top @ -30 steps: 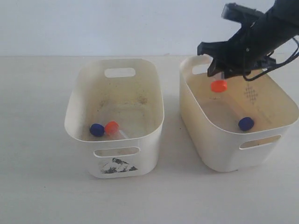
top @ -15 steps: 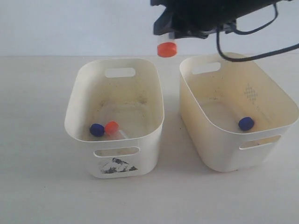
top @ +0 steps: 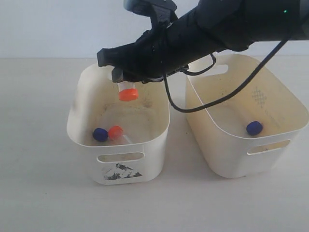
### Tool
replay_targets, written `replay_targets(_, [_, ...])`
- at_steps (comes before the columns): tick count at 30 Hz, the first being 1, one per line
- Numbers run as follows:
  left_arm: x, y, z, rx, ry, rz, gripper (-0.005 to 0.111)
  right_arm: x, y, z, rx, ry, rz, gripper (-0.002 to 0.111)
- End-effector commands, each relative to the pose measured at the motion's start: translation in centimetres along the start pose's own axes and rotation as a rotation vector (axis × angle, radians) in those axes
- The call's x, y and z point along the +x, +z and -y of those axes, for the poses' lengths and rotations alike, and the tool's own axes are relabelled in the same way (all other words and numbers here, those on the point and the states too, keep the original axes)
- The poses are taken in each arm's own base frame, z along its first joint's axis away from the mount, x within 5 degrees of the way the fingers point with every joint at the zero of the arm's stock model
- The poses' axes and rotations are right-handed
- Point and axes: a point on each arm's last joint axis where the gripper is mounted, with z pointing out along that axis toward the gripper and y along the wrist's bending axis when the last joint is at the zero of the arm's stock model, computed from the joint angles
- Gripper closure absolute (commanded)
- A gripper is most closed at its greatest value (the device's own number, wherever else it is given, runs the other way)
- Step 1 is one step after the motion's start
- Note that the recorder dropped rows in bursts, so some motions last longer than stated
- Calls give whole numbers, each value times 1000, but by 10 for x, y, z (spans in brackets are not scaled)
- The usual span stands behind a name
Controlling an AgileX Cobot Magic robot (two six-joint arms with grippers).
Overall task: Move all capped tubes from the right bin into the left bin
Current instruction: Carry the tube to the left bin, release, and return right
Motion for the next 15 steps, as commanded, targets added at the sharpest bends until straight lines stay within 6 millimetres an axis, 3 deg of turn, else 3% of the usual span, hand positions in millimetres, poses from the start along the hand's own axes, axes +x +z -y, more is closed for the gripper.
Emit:
replay_targets(1, [-3, 0, 0, 1, -18, 20, 102, 2, 6, 0, 7, -15, 6, 45])
replay_targets(4, [-3, 0, 0, 1, -18, 20, 102, 1, 5, 0, 7, -16, 9, 49])
replay_targets(8, [-3, 0, 0, 1, -18, 20, 102, -12, -9, -9, 0, -109, 24, 69])
replay_targets(12, [-3, 0, 0, 1, -18, 20, 102, -39, -48, -18, 42, -257, 19, 89])
replay_targets(15, [-3, 0, 0, 1, -18, 20, 102, -56, -74, -2, 175, -205, -65, 89])
